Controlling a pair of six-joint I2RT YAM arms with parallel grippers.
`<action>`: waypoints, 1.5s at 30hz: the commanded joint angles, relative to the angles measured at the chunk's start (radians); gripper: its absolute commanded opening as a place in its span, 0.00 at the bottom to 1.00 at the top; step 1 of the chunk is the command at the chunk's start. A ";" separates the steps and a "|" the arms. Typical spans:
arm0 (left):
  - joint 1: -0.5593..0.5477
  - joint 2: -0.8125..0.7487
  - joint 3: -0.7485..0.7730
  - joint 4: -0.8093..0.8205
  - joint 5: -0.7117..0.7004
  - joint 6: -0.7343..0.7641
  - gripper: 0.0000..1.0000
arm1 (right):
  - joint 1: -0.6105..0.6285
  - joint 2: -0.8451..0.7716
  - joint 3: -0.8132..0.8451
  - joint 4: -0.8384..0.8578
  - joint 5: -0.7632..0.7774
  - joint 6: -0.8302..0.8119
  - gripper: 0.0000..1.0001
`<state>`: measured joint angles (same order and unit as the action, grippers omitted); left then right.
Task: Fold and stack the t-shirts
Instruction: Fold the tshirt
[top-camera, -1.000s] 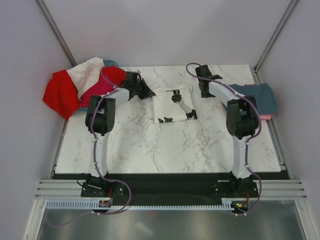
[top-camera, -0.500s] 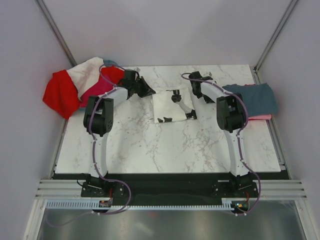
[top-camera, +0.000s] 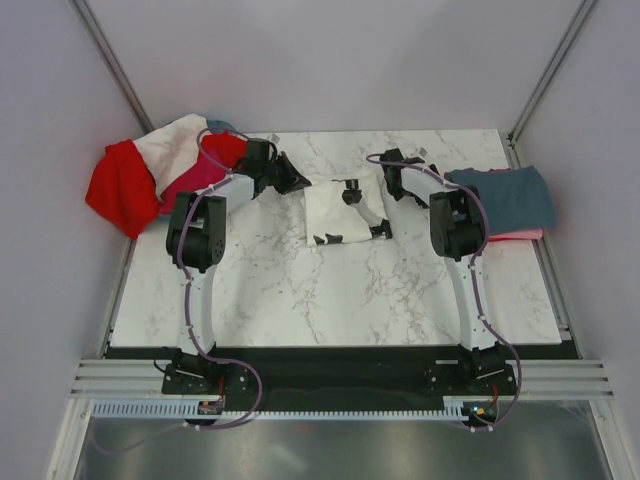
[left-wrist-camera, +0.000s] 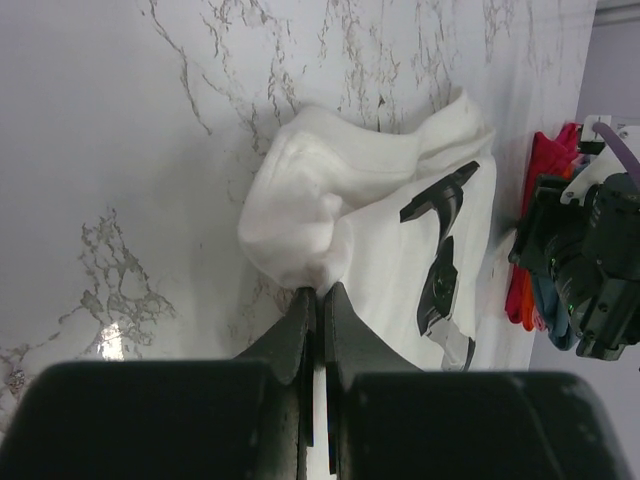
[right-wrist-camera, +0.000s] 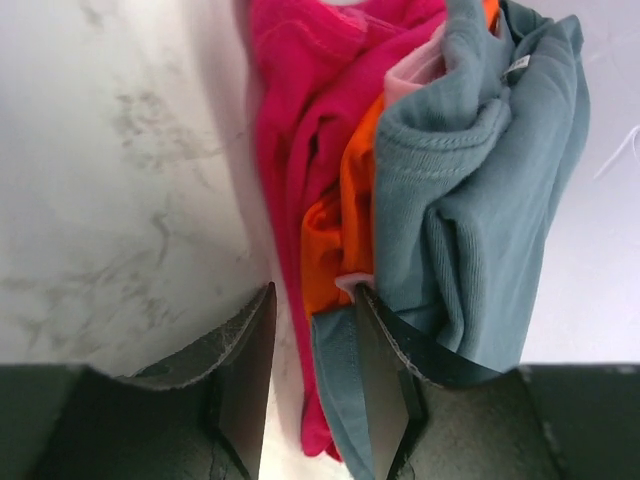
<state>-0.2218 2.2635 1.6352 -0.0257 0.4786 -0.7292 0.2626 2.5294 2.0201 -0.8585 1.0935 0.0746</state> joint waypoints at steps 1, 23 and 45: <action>0.009 -0.045 0.002 0.058 0.034 0.022 0.02 | -0.020 0.028 0.012 -0.019 0.063 0.001 0.45; 0.048 -0.044 -0.012 0.055 0.057 0.007 0.02 | 0.150 -0.080 0.014 -0.077 -0.156 0.136 0.00; 0.058 0.051 0.126 -0.074 -0.009 0.033 0.04 | 0.090 -0.339 -0.024 0.246 -0.903 0.281 0.72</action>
<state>-0.1696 2.2898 1.6981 -0.0685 0.5045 -0.7292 0.3862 2.2398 2.0460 -0.7658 0.3908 0.3084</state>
